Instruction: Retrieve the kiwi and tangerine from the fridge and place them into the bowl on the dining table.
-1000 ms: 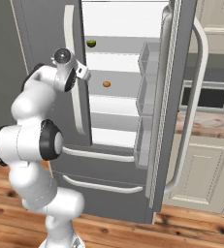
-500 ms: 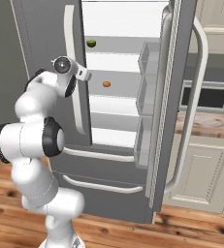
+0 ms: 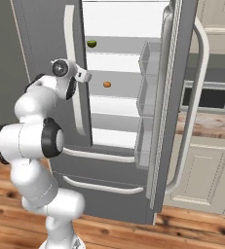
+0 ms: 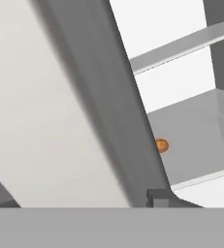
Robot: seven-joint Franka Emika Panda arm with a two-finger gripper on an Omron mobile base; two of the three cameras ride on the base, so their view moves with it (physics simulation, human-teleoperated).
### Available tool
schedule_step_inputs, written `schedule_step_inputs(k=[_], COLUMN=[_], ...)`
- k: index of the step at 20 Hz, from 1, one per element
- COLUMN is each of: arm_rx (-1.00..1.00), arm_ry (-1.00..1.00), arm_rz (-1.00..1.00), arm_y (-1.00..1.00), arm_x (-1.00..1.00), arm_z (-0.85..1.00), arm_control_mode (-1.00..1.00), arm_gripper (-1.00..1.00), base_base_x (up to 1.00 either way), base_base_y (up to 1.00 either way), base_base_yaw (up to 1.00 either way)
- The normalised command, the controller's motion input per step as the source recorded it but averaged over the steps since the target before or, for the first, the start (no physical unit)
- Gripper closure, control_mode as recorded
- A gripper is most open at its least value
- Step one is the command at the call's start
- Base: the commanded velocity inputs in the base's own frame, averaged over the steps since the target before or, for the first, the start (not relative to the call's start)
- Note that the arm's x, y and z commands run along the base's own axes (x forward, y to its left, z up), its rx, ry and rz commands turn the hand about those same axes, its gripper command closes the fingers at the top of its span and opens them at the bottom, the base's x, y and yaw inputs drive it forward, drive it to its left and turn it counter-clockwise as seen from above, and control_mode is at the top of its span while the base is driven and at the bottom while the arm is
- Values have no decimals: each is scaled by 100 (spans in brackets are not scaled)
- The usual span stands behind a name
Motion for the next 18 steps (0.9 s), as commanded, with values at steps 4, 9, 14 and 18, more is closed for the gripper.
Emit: schedule_step_inputs(k=[4, 9, 14, 18], arm_rx=[-4, -11, -11, -4], arm_ry=[28, 13, 6, 5], arm_rz=[-3, -1, 0, 0], arm_y=[39, 80, 100, 100], arm_x=[-85, -100, -100, -100], arm_z=[43, 33, 8, 4], arm_control_mode=[-100, -100, -100, -100], arm_gripper=[100, 100, 100, 100], base_base_x=[0, 0, 0, 0], base_base_y=[0, 0, 0, 0], base_base_yaw=[0, 0, 0, 0])
